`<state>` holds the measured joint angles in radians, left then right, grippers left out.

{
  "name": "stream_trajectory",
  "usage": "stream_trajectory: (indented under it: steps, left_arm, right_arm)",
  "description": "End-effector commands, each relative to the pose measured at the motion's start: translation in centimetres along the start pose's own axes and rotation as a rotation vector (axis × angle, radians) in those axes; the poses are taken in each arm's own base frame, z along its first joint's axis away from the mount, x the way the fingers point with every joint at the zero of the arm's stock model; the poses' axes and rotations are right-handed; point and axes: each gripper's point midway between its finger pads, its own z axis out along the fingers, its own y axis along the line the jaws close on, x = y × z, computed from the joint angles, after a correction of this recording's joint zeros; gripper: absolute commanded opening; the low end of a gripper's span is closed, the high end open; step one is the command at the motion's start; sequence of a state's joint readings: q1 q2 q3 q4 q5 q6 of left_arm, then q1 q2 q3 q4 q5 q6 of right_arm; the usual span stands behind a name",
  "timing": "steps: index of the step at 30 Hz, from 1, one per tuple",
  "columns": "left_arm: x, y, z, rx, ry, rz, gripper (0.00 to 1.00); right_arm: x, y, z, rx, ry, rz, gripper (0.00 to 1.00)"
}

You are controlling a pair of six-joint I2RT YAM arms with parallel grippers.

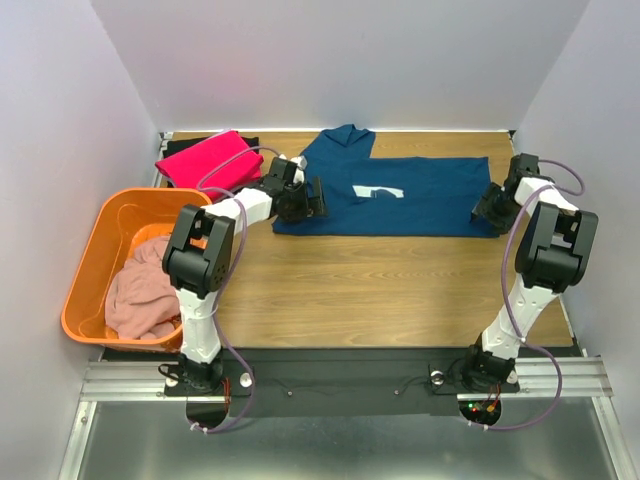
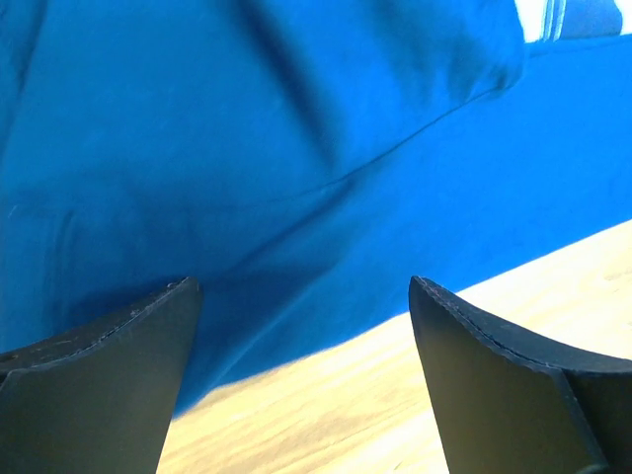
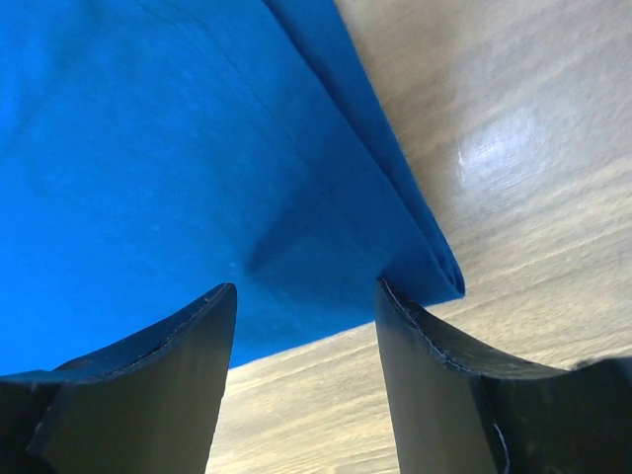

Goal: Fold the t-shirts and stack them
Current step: Fold the tshirt

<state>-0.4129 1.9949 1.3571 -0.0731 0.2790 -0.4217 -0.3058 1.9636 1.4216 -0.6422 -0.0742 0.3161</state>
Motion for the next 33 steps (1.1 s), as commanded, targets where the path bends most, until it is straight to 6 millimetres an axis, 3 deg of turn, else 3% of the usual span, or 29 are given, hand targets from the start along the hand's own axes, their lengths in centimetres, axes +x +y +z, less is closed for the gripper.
stream_trajectory:
  steps: [1, 8, 12, 21, 22, 25, 28, 31, 32, 33]
  left_arm:
    - [0.2, 0.0, -1.7, 0.007, -0.038, -0.003, 0.99]
    - [3.5, 1.1, -2.6, -0.009, 0.002, -0.028, 0.99]
    - [4.4, 1.1, -3.4, -0.005, -0.009, -0.026, 0.99]
    - [9.4, 2.5, -5.7, -0.033, 0.021, -0.039, 0.99]
    - [10.9, 2.8, -5.9, -0.039, 0.040, -0.048, 0.99]
    - [12.1, 2.4, -7.1, -0.026, 0.033, -0.068, 0.98]
    - [14.6, 3.1, -8.4, -0.042, 0.044, -0.087, 0.99]
    - [15.0, 2.7, -9.9, -0.024, 0.012, -0.105, 0.98]
    - [16.0, 3.1, -10.3, -0.036, 0.020, -0.123, 0.99]
    - [15.5, 2.6, -11.2, -0.018, -0.012, -0.123, 0.99]
  right_arm:
    - [-0.1, -1.2, 0.1, 0.059, -0.034, -0.018, 0.64]
    - [2.6, -3.1, 1.1, 0.128, 0.022, -0.015, 0.64]
    - [4.6, -3.2, 0.3, 0.113, 0.055, 0.010, 0.64]
    - [9.7, -2.7, -2.8, 0.030, 0.116, 0.080, 0.66]
    - [10.7, -2.9, -2.9, 0.028, 0.134, 0.083, 0.66]
    - [11.5, -2.5, -4.4, -0.006, 0.119, 0.095, 0.68]
    - [12.7, -2.5, -5.6, -0.024, 0.120, 0.095, 0.70]
    - [13.3, -2.4, -7.0, -0.045, 0.108, 0.089, 0.72]
    - [13.4, -2.3, -7.5, -0.053, 0.101, 0.083, 0.72]
    - [13.5, -2.3, -8.1, -0.058, 0.101, 0.076, 0.72]
